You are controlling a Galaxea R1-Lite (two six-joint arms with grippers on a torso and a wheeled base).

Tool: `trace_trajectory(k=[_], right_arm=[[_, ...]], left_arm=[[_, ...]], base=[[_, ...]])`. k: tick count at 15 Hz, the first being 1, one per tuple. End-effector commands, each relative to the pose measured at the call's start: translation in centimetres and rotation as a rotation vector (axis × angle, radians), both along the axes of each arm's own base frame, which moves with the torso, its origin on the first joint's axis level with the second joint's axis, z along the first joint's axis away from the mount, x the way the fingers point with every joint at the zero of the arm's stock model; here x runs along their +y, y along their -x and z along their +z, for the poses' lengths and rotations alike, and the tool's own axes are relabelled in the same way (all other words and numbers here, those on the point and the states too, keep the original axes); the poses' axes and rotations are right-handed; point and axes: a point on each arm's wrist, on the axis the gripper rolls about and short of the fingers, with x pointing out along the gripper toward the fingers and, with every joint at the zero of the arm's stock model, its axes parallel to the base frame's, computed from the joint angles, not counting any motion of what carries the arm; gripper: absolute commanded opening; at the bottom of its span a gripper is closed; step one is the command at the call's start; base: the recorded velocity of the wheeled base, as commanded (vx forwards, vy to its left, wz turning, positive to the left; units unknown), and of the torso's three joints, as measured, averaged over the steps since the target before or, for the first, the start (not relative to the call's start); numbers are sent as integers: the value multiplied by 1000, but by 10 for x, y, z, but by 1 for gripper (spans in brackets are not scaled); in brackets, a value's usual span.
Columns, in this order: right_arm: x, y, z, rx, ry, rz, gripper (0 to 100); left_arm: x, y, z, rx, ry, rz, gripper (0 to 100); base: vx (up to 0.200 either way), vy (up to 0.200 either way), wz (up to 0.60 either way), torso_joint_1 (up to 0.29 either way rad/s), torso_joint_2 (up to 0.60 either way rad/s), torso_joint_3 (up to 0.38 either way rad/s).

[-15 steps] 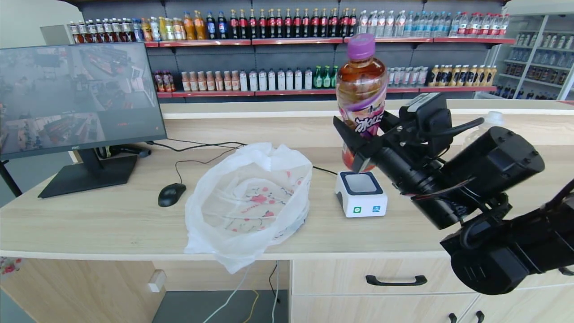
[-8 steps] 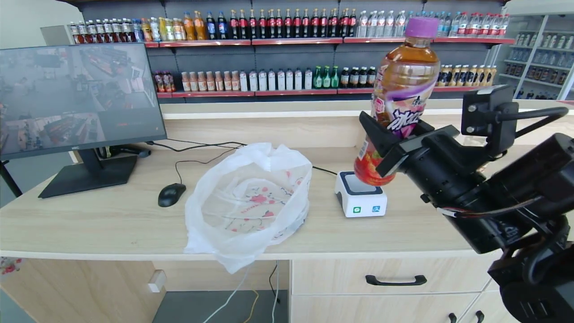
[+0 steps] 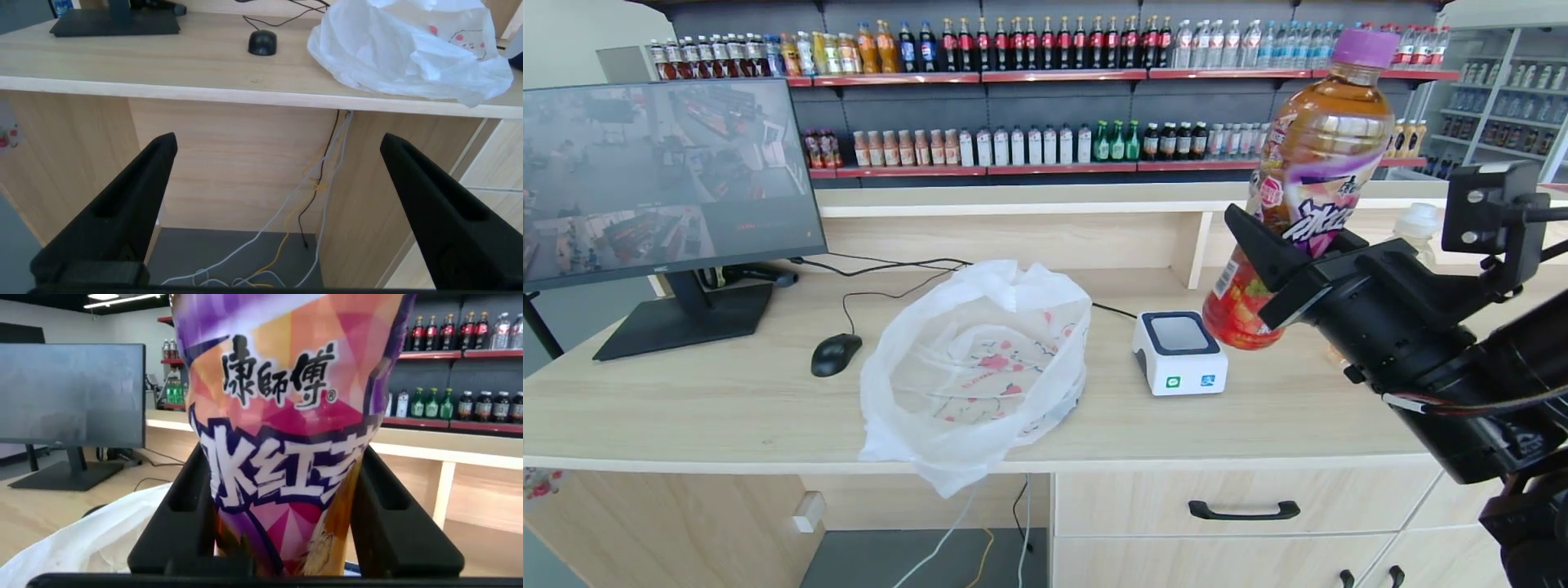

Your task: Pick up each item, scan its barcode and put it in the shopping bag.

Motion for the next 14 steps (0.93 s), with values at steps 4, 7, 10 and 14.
trace_trajectory(k=[4, 7, 10, 14], right_arm=[[0, -1, -1, 3, -2, 1, 0], [3, -5, -4, 12, 4, 1, 0], [4, -6, -6, 18, 8, 1, 0], [4, -6, -6, 18, 8, 1, 0]], left_arm=[[0, 0, 0, 1, 0, 0, 100], [0, 0, 0, 1, 0, 0, 100], [0, 0, 0, -1, 2, 2, 100], [0, 0, 0, -1, 2, 0, 100]], base=[[0, 0, 0, 0, 0, 0], [0, 0, 0, 0, 0, 0], [0, 200, 0, 2, 2, 6], [0, 200, 0, 4, 6, 1]])
